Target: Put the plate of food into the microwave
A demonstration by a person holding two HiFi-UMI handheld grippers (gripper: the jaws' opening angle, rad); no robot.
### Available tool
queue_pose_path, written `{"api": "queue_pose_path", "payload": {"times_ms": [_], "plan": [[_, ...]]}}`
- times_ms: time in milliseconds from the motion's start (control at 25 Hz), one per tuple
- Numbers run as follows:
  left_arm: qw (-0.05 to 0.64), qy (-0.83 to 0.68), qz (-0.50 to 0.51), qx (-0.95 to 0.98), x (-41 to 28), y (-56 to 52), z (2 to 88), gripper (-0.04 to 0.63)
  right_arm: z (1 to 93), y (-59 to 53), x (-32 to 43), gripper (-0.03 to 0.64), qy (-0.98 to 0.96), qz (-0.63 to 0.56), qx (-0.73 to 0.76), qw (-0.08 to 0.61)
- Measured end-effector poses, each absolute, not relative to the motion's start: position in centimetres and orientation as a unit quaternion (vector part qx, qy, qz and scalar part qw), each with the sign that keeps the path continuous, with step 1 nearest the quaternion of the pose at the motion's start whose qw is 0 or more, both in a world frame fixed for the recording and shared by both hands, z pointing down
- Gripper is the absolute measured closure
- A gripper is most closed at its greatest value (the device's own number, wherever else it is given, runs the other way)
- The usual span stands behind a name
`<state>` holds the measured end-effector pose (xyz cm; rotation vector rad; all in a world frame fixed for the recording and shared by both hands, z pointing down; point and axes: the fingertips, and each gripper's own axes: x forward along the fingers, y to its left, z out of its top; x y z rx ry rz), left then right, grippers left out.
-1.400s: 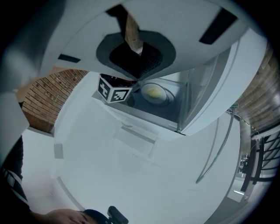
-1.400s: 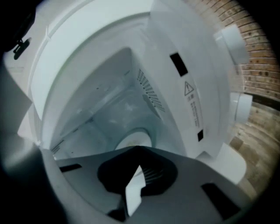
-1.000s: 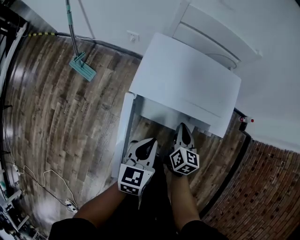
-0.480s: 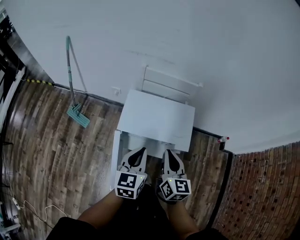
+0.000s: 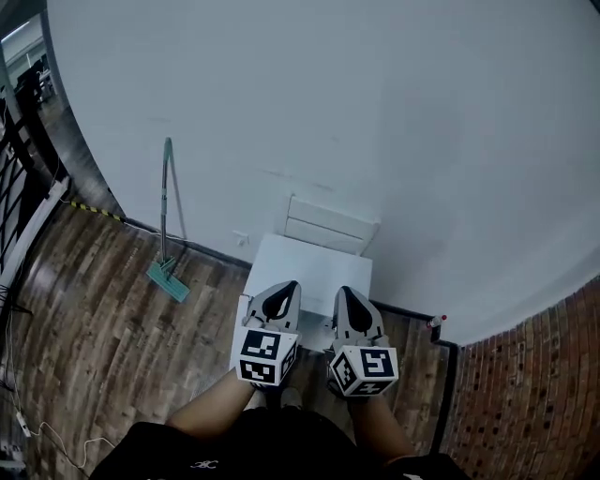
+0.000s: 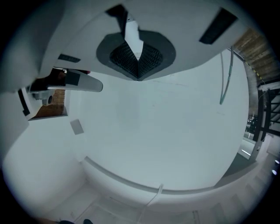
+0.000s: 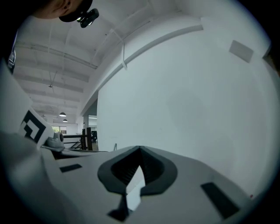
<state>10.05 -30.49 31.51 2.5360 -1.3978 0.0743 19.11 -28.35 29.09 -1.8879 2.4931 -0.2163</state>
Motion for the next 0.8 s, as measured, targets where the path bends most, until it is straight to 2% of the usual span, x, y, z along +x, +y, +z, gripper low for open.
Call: {"api": "queue_pose_path", "payload": {"times_ms": [800], "plan": [[0.105,-0.469,0.023,0.877,12.2,-28.6,30.3,0.604,27.7,-27.3,21.1,0.606,0.800,-0.031,-0.599,-0.005]]}}
